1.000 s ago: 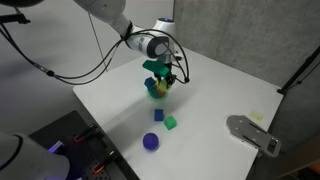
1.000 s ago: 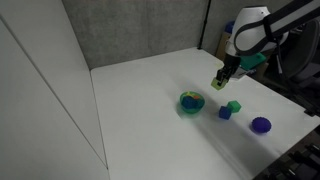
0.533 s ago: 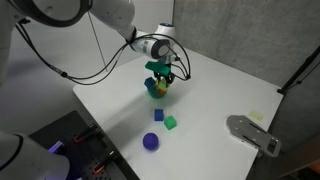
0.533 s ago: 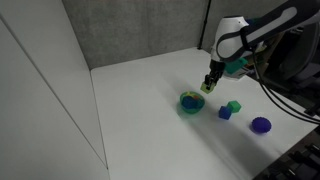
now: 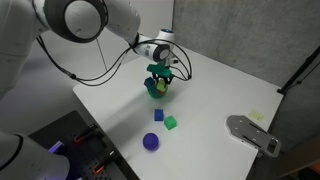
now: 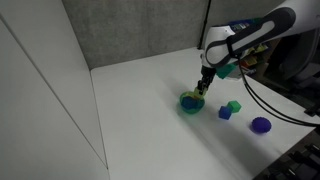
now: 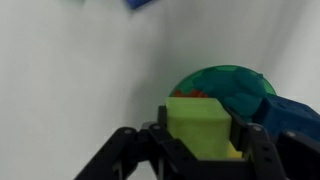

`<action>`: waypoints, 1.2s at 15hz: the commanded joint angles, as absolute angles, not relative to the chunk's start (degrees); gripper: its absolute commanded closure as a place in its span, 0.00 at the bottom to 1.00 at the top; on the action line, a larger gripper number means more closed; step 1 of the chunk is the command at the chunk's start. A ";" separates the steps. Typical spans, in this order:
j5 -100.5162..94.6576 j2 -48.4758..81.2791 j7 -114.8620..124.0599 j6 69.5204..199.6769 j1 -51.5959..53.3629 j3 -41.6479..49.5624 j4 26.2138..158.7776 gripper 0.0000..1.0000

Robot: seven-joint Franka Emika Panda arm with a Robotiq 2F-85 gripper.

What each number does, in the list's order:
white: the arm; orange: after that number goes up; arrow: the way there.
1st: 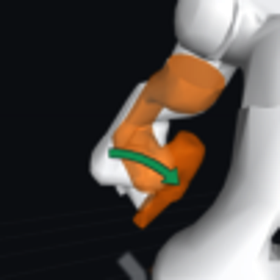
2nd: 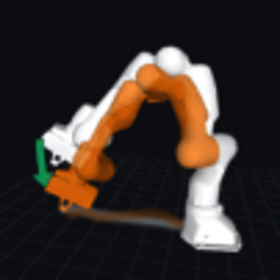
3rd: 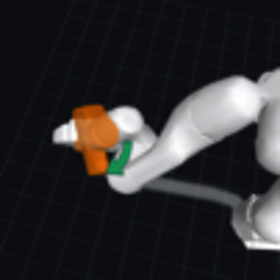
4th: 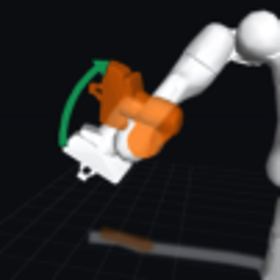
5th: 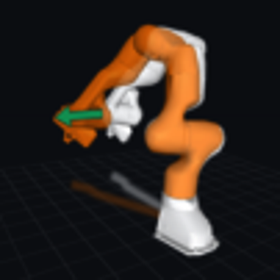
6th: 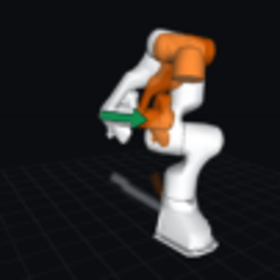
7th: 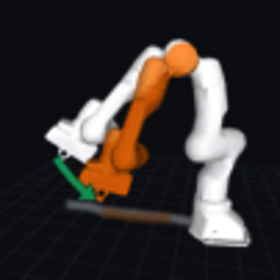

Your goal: Put the yellow block in the bowl

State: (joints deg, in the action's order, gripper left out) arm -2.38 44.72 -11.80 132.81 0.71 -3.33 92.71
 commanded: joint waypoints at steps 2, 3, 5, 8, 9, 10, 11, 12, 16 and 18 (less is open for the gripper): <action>-2.80 48.39 -14.92 130.51 0.28 -4.50 87.49 0.67; -2.75 48.89 -15.38 130.45 0.19 -4.64 87.03 0.67; -2.77 49.57 -16.21 130.23 0.07 -4.75 86.23 0.31; -2.80 49.22 -17.15 130.08 -0.15 -4.78 86.15 0.01; -2.84 48.80 -17.45 130.07 -0.18 -4.77 86.37 0.00; -2.76 48.04 -17.76 130.09 -0.31 -4.85 86.75 0.00; -2.65 47.16 -18.04 129.90 -0.48 -4.96 87.13 0.00; -2.63 46.29 -18.05 129.85 -0.54 -4.91 87.46 0.00; -2.13 41.77 -17.46 127.07 -1.17 -4.56 89.09 0.00; -2.00 39.12 -16.97 124.73 -1.66 -4.09 90.25 0.00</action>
